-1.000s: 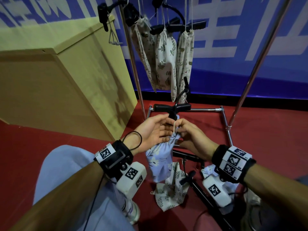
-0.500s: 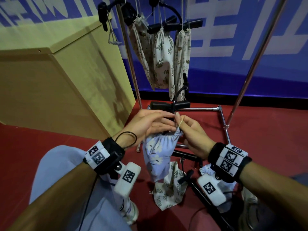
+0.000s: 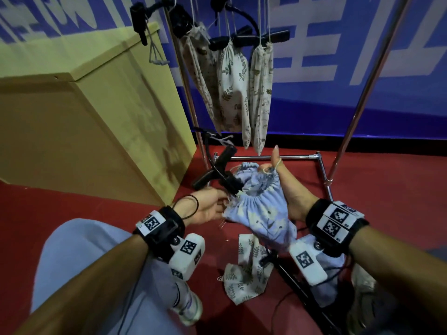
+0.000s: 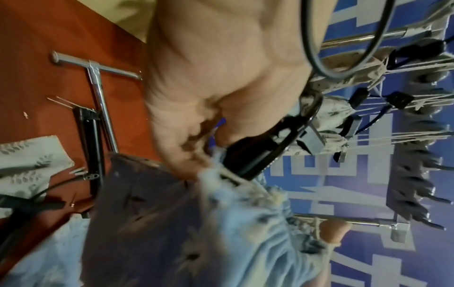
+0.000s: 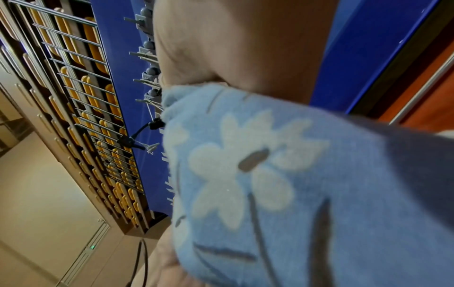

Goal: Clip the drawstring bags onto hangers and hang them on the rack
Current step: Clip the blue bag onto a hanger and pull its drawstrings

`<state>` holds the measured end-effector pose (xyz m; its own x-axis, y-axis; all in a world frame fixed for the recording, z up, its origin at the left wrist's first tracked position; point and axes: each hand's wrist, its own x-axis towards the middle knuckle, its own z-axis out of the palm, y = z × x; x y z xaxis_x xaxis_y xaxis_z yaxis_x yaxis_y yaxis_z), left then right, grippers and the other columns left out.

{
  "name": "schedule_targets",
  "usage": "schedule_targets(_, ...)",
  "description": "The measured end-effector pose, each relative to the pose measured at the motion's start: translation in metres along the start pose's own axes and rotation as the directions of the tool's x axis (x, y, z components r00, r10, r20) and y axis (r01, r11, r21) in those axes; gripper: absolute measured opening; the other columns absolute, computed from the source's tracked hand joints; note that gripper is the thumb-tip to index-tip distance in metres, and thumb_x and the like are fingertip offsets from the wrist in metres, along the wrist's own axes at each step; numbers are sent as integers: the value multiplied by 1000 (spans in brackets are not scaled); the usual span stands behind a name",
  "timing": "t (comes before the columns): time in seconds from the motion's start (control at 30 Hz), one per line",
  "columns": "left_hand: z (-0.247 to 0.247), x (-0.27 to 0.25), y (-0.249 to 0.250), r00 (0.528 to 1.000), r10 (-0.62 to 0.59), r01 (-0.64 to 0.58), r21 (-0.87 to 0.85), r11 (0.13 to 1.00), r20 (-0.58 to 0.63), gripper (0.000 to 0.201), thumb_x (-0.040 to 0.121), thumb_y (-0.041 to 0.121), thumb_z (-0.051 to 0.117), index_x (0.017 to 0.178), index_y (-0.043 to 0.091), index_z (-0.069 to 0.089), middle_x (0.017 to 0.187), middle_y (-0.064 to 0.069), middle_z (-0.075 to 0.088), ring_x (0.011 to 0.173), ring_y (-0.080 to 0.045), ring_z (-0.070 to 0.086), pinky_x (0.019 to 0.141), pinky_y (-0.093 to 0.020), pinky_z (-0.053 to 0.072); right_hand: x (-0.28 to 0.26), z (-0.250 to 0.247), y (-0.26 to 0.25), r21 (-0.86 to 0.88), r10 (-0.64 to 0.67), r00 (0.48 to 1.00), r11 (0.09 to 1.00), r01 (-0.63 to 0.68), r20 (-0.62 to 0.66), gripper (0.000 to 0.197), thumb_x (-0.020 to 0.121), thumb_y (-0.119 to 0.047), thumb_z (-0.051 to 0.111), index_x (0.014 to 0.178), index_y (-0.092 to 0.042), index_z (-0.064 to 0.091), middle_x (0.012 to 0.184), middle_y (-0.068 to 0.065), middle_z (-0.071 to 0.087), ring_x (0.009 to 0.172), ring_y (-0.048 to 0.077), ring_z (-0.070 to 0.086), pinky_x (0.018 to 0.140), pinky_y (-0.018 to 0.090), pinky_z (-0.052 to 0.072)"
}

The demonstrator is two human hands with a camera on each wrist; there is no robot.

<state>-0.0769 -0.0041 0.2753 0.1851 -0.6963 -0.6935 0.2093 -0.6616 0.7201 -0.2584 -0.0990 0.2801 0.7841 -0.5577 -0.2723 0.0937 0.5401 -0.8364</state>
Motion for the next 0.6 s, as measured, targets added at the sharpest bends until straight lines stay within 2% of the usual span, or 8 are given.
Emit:
schedule_targets(0.07,0,1,-2,990,110,-104,68,992,-85,22,103,3,43,90,7,60,71,-7,59,45,-10,55,41,-19,40,1,-2,-5,-24,-47,999,999,47,-3,77,69,-83,64,99,-12,70,108,17,72,108,33,67,107,50,44)
schedule_targets(0.1,-2,2,-3,982,155,-144,104,984,-112,21,103,2,44,88,6,59,68,-7,57,44,-9,51,41,-19,40,3,-1,-8,-62,-72,997,996,71,-6,67,67,-82,65,81,-17,68,94,13,71,97,29,68,102,47,47)
schedule_targets(0.13,-4,3,-4,969,206,-188,134,973,-133,19,104,3,45,90,5,58,63,-5,56,41,-6,49,41,-18,41,4,0,-10,-115,-107,994,988,104,-18,66,66,-82,65,72,-17,64,87,12,68,90,28,65,99,46,47)
schedule_targets(0.23,-9,3,2,922,352,-326,162,931,-164,23,104,12,51,95,-5,63,62,-8,62,39,-7,57,41,-19,48,5,2,-16,-204,-197,980,961,185,-39,70,67,-83,66,72,-14,53,75,10,59,80,25,58,86,38,47)
schedule_targets(0.33,-17,5,8,894,406,-379,161,911,-192,34,105,21,50,96,-8,65,57,-9,68,41,-15,64,41,-23,52,2,1,-22,-191,-220,975,959,209,-41,53,84,-66,54,70,-15,49,60,-3,59,59,11,59,61,20,48)
schedule_targets(0.4,-21,7,11,894,393,-366,153,918,-214,41,107,22,45,101,-14,64,58,-9,70,42,-17,64,42,-23,53,3,-4,-21,-177,-209,977,964,197,-51,49,92,-58,48,68,-16,49,58,-5,60,56,10,58,54,18,48)
schedule_targets(0.53,-20,3,14,951,237,-231,57,971,-199,33,102,13,48,107,-15,64,73,-19,75,49,-19,68,44,-22,52,3,-3,-18,-193,-172,985,967,166,-15,50,90,-59,51,63,-18,56,90,15,74,75,21,69,65,25,55)
schedule_targets(0.6,-21,1,15,961,190,-195,-4,981,-198,33,93,13,48,104,-12,69,87,-22,76,58,-20,70,48,-22,53,0,-1,-18,-199,-168,986,966,165,2,50,89,-59,51,59,-20,59,89,14,74,80,23,70,68,27,56)
